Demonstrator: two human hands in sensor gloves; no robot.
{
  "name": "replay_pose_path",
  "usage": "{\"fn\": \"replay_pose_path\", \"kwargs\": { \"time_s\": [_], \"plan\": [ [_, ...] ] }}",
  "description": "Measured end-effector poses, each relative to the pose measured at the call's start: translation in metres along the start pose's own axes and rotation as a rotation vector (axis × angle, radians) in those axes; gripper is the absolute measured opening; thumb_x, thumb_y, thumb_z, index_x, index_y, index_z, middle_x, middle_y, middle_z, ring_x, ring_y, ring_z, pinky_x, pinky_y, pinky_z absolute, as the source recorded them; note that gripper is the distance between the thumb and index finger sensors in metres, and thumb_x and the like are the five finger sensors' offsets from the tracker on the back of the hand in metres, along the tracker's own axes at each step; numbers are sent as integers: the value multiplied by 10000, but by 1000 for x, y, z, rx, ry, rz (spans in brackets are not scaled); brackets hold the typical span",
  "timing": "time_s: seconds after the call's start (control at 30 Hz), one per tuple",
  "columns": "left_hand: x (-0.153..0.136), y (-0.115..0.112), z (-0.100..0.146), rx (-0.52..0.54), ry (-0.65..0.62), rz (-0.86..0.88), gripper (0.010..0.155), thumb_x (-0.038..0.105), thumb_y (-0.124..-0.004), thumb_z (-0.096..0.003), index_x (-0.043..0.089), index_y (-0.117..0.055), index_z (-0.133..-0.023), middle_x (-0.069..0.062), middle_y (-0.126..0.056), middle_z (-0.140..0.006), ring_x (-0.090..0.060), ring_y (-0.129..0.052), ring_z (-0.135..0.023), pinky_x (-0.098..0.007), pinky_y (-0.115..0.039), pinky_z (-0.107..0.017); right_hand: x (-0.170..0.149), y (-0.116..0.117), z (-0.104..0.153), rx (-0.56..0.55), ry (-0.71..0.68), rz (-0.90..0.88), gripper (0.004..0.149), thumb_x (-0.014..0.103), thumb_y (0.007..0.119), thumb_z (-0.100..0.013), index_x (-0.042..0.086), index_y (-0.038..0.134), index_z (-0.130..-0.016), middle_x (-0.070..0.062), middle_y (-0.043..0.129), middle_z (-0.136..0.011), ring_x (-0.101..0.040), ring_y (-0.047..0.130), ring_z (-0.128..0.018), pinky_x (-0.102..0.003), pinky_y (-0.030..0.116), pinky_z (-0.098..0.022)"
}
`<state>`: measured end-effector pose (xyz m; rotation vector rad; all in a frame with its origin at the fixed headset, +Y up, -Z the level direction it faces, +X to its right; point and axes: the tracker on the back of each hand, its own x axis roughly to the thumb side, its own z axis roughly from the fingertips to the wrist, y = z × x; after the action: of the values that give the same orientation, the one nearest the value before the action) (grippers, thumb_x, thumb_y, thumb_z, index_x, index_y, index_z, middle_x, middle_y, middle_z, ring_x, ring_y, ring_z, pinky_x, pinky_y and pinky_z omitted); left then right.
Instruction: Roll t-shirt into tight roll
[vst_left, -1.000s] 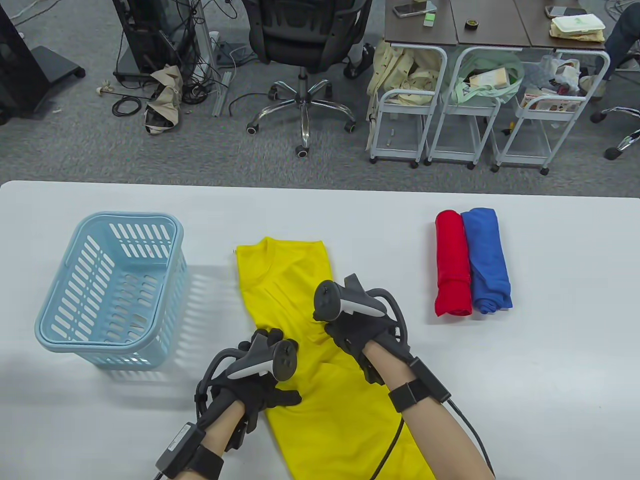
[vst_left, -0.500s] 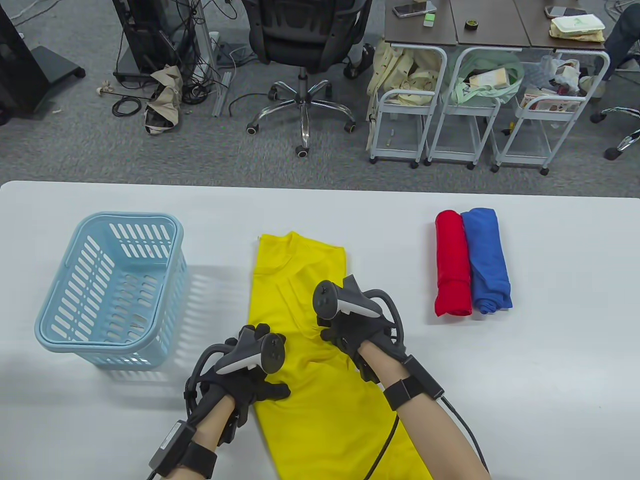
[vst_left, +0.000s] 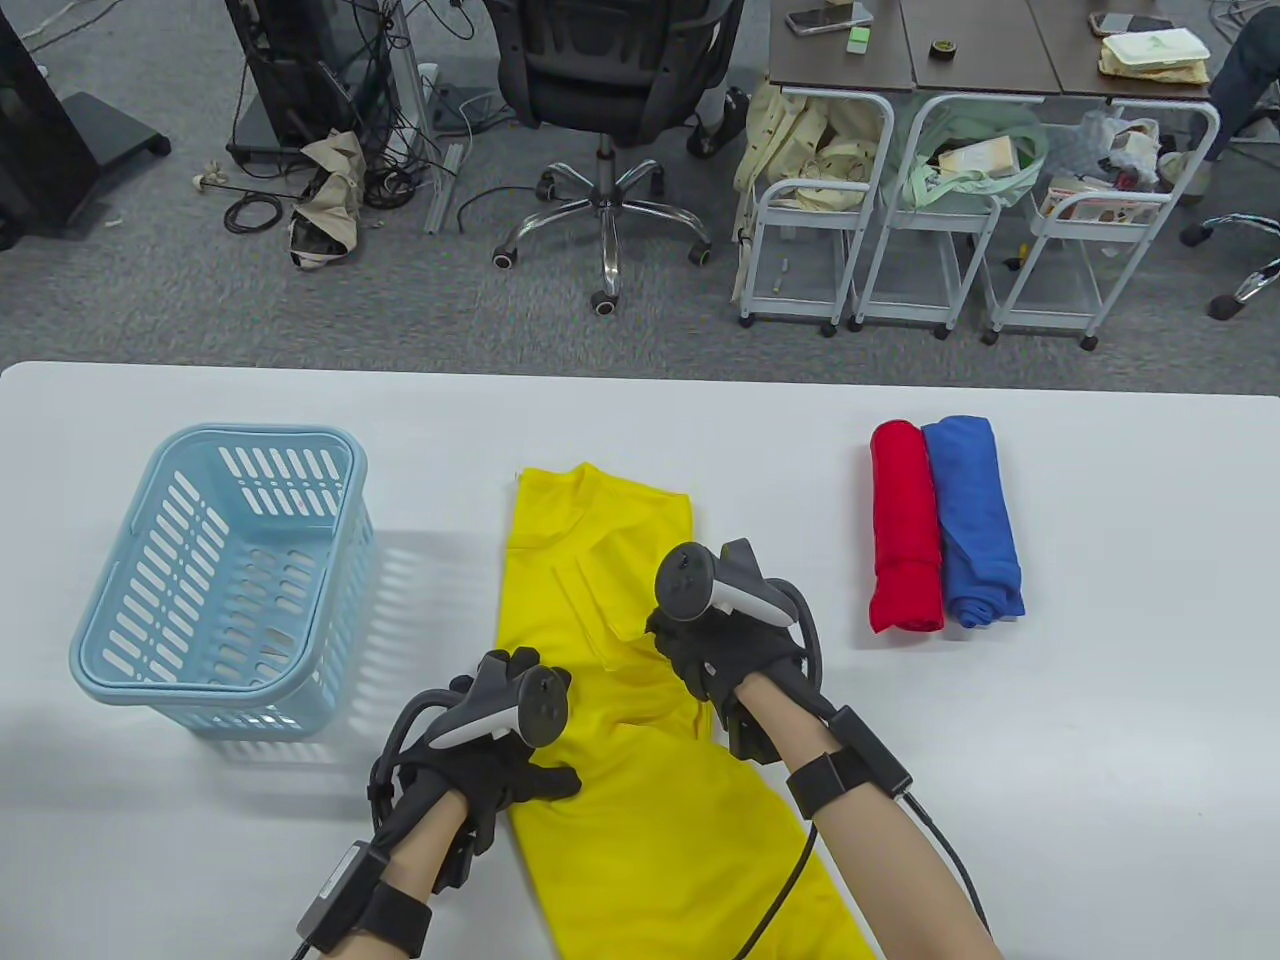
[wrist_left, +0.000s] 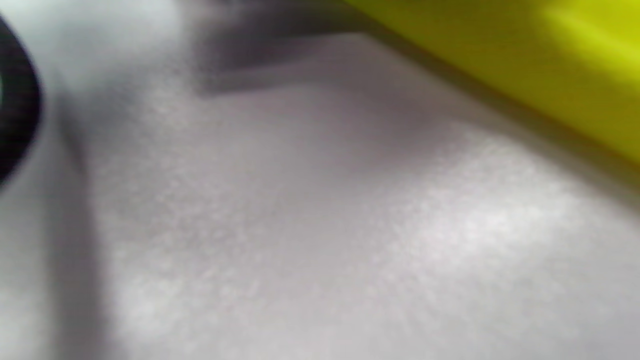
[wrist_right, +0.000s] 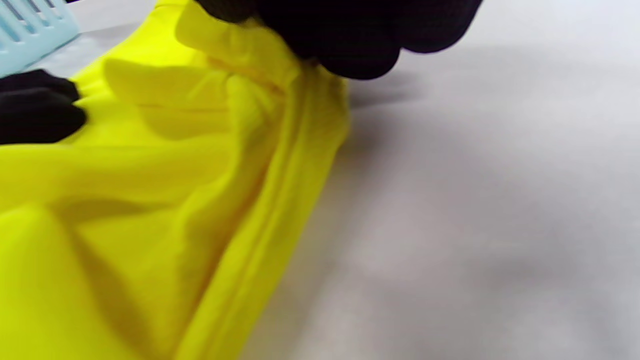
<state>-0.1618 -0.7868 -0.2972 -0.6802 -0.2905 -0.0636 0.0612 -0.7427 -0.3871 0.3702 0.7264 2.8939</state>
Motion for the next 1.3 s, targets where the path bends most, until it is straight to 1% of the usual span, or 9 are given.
{"fn": "replay_pose_path", "kwargs": {
  "time_s": [0.13, 0.27, 0.4, 0.57, 0.73, 0.9, 1.0, 1.17, 1.3],
  "plan": [
    [0, 0, 0, -1, -1, -1, 955, 750, -480, -404, 316, 38, -1079, -119, 104, -1153, -441, -5, -1066, -634, -185, -771, -30, -6, 12, -150, 292, 60, 388, 381, 577, -624, 200, 647, -960, -72, 712, -926, -207, 850, -714, -451, 714, -572],
    [0, 0, 0, -6, -2, 1, 955, 750, -475, -406, 314, 47, -1076, -120, 113, -1148, -443, 5, -1061, -636, -177, -768, -58, -8, 18, 1, 486, 254, 375, 394, 644, -593, 202, 770, -889, -75, 825, -844, -204, 930, -615, -444, 773, -497],
    [0, 0, -2, -14, -6, 6, 957, 752, -469, -405, 311, 59, -1071, -122, 131, -1140, -445, 23, -1052, -637, -162, -761, -44, -23, 32, -108, 316, 116, 414, 387, 629, -609, 206, 696, -975, -93, 733, -952, -248, 871, -722, -469, 718, -570],
    [-1, 0, -2, -17, -7, 11, 956, 751, -466, -406, 311, 65, -1068, -122, 136, -1136, -443, 31, -1049, -638, -154, -758, 9, -7, 30, 78, -271, -36, 473, 291, 599, -615, 252, 578, -1085, -68, 514, -1180, -392, 529, -1099, -542, 542, -735],
    [-1, -1, -2, -19, -10, 18, 948, 749, -461, -410, 317, 72, -1064, -117, 141, -1132, -441, 43, -1045, -638, -142, -754, 8, 9, 4, 174, -137, 89, 549, 327, 560, -614, 278, 413, -1140, -33, 355, -1211, -340, 308, -1153, -598, 318, -762],
    [-1, -1, -2, -25, -14, 25, 945, 747, -461, -412, 319, 75, -1061, -113, 159, -1127, -437, 50, -1041, -638, -136, -751, -42, -4, -8, 116, 313, 258, 588, 372, 528, -610, 210, 330, -1139, -115, 330, -1186, -395, 343, -1129, -609, 376, -743],
    [-1, -1, -2, -26, -14, 22, 947, 748, -461, -411, 318, 77, -1061, -116, 160, -1125, -439, 51, -1040, -638, -136, -751, -60, -11, 1, 133, 415, 212, 597, 376, 527, -611, 164, 345, -1138, -162, 386, -1170, -427, 410, -1106, -599, 431, -730],
    [-1, 0, -3, -27, -17, 21, 952, 749, -466, -408, 318, 75, -1061, -116, 160, -1125, -440, 51, -1039, -640, -135, -750, -41, -18, 18, -4, 281, 158, 622, 384, 512, -617, 157, 302, -1157, -181, 324, -1192, -452, 385, -1114, -591, 434, -741],
    [-1, 0, -3, -24, -18, 20, 951, 750, -467, -408, 318, 71, -1063, -117, 143, -1130, -441, 48, -1041, -639, -137, -752, -28, 1, 11, 148, -43, 18, 628, 386, 490, -621, 232, 204, -1159, -98, 162, -1207, -380, 145, -1136, -584, 326, -770]
  ]
}}
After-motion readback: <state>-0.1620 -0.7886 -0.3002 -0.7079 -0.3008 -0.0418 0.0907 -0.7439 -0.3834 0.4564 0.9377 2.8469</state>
